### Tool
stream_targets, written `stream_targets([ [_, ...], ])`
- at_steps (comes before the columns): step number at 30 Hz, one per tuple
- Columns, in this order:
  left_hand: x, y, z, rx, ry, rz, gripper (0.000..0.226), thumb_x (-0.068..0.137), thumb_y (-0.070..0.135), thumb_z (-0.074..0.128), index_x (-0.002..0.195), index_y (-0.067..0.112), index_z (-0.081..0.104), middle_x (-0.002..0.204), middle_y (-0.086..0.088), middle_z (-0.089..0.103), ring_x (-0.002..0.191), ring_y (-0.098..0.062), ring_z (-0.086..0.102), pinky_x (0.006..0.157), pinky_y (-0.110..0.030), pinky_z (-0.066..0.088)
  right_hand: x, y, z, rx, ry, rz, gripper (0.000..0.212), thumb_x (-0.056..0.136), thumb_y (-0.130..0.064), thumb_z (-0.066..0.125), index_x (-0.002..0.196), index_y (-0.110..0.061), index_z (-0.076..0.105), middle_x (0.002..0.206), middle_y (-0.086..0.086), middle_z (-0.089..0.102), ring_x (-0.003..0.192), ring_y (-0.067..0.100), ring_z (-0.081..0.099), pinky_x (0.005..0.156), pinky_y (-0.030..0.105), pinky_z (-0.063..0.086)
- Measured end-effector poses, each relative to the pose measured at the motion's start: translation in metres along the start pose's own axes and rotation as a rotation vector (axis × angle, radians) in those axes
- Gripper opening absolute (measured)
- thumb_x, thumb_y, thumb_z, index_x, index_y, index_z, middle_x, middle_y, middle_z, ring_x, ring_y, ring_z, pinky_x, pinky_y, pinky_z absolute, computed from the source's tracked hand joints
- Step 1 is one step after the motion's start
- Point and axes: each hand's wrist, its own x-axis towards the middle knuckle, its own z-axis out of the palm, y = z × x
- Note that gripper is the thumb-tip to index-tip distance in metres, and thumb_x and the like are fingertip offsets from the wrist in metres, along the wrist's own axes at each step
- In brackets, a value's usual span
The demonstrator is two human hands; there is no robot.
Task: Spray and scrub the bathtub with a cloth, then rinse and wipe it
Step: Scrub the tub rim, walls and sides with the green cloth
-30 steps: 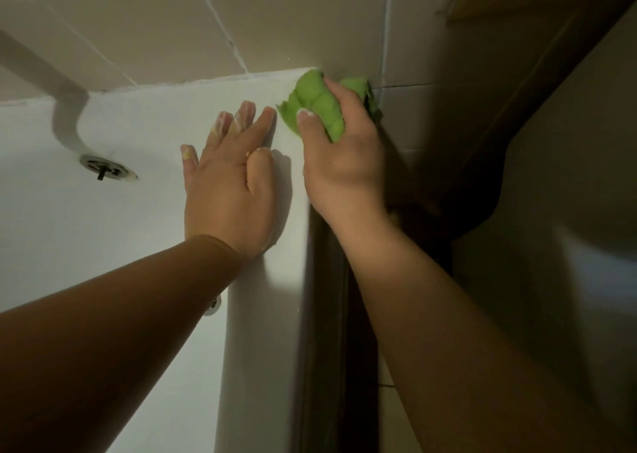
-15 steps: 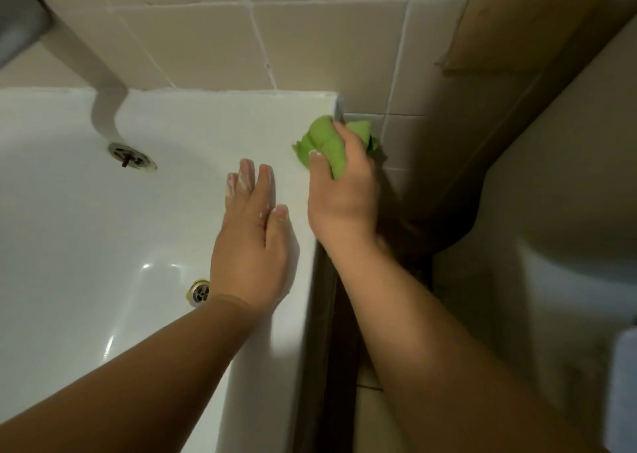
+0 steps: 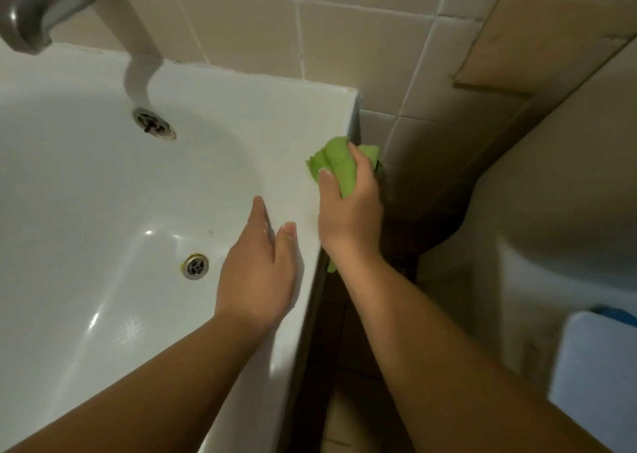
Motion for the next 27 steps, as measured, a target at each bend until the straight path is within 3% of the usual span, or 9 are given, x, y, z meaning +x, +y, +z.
stream_targets([
  [3,-0.011,-0.001,-0.001,0.024,-0.014,-0.031,0.065,0.108,0.049,0.032,0.166,0.025,0.012,0.166,0.002,0.034,0.15,-0.021,0.035,0.113,-0.029,0.028,-0.022,0.008,-0.006,-0.007,-0.056,0.02,0.051,0.1,-0.039,0.06,0.148,-0.042,0.043,0.137,-0.003,0.057,0.118,0.016,0.059,0.105,0.04,0.05],
  [9,-0.014,-0.003,-0.001,0.04,-0.025,-0.107,0.064,0.107,0.054,0.029,0.161,0.02,0.028,0.152,-0.007,0.053,0.14,-0.029,0.049,0.111,-0.041,0.038,0.059,-0.013,-0.001,0.062,-0.038,0.061,0.049,0.101,-0.027,0.063,0.148,-0.024,0.049,0.12,-0.004,0.066,0.107,0.016,0.066,0.101,0.045,0.055],
  [13,-0.02,-0.001,-0.002,0.042,-0.037,-0.147,0.064,0.107,0.054,0.028,0.158,0.015,0.032,0.151,-0.009,0.053,0.139,-0.031,0.048,0.109,-0.04,0.038,0.024,-0.006,-0.004,0.014,-0.064,0.036,0.053,0.101,-0.032,0.063,0.151,-0.028,0.045,0.13,-0.001,0.063,0.114,0.018,0.063,0.104,0.043,0.053],
  [18,-0.029,-0.005,-0.002,0.055,-0.015,-0.143,0.066,0.104,0.058,0.026,0.15,0.014,0.042,0.14,-0.01,0.061,0.128,-0.032,0.057,0.104,-0.045,0.046,-0.049,0.015,-0.014,-0.045,-0.119,0.0,0.058,0.099,-0.04,0.061,0.152,-0.038,0.037,0.138,-0.001,0.057,0.119,0.017,0.06,0.1,0.032,0.048],
  [21,-0.031,-0.005,-0.003,0.066,-0.015,-0.137,0.065,0.102,0.059,0.025,0.141,0.013,0.047,0.131,-0.011,0.065,0.12,-0.033,0.06,0.099,-0.045,0.048,-0.017,0.012,-0.015,-0.058,-0.154,-0.027,0.06,0.099,-0.041,0.061,0.154,-0.03,0.038,0.14,0.003,0.057,0.12,0.02,0.06,0.104,0.039,0.05],
  [23,-0.031,-0.005,-0.003,0.077,-0.012,-0.138,0.059,0.107,0.054,0.028,0.146,0.014,0.045,0.136,-0.009,0.063,0.125,-0.032,0.058,0.098,-0.039,0.044,0.018,0.001,-0.014,-0.058,-0.15,-0.009,0.057,0.102,-0.037,0.061,0.153,-0.026,0.039,0.136,0.004,0.057,0.116,0.02,0.061,0.102,0.041,0.052],
  [27,-0.031,-0.005,-0.003,0.09,-0.003,-0.117,0.056,0.107,0.053,0.027,0.14,0.013,0.048,0.123,-0.007,0.066,0.116,-0.032,0.062,0.087,-0.038,0.044,0.021,-0.002,-0.019,-0.138,-0.187,-0.092,0.053,0.103,-0.034,0.06,0.152,-0.028,0.04,0.137,0.004,0.054,0.115,0.017,0.058,0.096,0.028,0.05],
])
